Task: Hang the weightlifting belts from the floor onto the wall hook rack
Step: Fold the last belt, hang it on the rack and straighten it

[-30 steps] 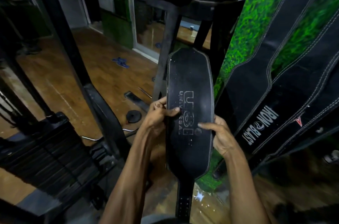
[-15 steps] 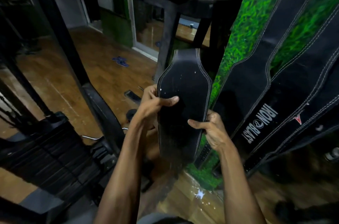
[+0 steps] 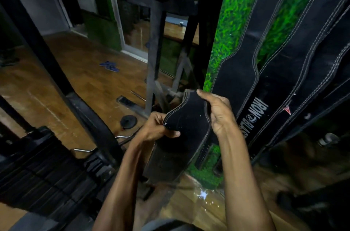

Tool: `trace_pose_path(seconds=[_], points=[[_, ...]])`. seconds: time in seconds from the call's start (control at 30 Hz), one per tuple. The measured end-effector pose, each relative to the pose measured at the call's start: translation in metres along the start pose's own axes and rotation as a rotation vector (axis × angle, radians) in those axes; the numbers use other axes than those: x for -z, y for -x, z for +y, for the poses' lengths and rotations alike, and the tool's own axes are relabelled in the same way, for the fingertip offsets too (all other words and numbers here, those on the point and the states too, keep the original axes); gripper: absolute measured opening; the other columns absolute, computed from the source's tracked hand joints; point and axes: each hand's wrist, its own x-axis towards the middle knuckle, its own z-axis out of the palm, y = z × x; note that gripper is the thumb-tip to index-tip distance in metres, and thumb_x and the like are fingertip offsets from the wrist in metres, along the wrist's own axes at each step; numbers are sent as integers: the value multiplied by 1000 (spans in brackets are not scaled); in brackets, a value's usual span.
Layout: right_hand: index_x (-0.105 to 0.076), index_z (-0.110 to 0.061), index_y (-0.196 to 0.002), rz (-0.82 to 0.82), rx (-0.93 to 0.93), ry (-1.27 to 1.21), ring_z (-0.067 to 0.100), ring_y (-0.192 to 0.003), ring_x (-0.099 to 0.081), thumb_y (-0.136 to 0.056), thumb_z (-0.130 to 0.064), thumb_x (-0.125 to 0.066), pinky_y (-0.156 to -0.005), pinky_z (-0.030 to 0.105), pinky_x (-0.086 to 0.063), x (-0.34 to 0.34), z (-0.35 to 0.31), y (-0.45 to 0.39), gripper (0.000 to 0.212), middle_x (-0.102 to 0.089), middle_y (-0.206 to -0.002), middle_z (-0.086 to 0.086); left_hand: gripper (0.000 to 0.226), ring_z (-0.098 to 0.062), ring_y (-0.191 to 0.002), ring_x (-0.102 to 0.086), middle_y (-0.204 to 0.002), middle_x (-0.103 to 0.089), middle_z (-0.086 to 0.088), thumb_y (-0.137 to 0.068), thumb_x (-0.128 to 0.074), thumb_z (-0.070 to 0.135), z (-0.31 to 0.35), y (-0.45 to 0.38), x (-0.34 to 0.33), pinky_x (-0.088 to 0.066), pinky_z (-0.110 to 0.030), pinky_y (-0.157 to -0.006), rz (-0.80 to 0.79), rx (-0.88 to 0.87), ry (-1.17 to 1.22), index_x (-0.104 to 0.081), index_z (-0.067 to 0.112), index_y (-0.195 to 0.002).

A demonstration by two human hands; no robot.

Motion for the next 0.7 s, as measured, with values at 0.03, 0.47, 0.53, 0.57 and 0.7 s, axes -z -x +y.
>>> trace_pose_path(seconds=[0.03, 0.47, 0.53, 0.57, 0.7], points=[[-73, 11, -109, -27, 20, -2, 36, -90, -74, -82, -9, -81, -87, 45, -61, 1, 3, 2, 35, -75, -105, 30, 20, -33, -95, -65, -104, -74, -27, -78, -82, -11, -3, -1, 1, -53, -49, -85, -28, 27, 19, -72, -17, -95], [-65, 0, -122, -214, 4, 24, 28, -115, -71, -85, 13, -69, -107, 34, -52, -5, 31, 13, 39, -75, -116, 21, 53, -19, -80, -63, -99, -62, -20, -75, -70, -25, 36, -11, -14, -56, -24, -76, 375, -158, 428, -69, -8, -126], [-60, 2, -132, -244, 56, -20, 31, -133, -59, -87, -2, -75, -122, 46, -37, -7, 26, 6, 48, -67, -134, 24, 56, -23, -85, -62, -101, -63, -21, -72, -72, -25, 29, -10, -14, -54, -27, -81, 384, -156, 396, -70, -7, -125], [-58, 1, -138, -247, 86, -25, 29, -137, -56, -86, -11, -78, -125, 47, -33, -10, 20, 5, 57, -65, -138, 21, 56, -21, -82, -62, -98, -63, -19, -71, -73, -25, 25, -9, -15, -55, -25, -78, 390, -151, 375, -70, -8, -124], [-57, 1, -142, -165, 212, 0, 24, -132, -62, -94, -7, -71, -118, 38, -44, -25, 1, 1, 51, -66, -138, 18, 41, -7, -63, -63, -74, -68, 0, -71, -72, -28, 21, -6, -24, -55, -18, -66, 357, -91, 316, -73, -10, -108]])
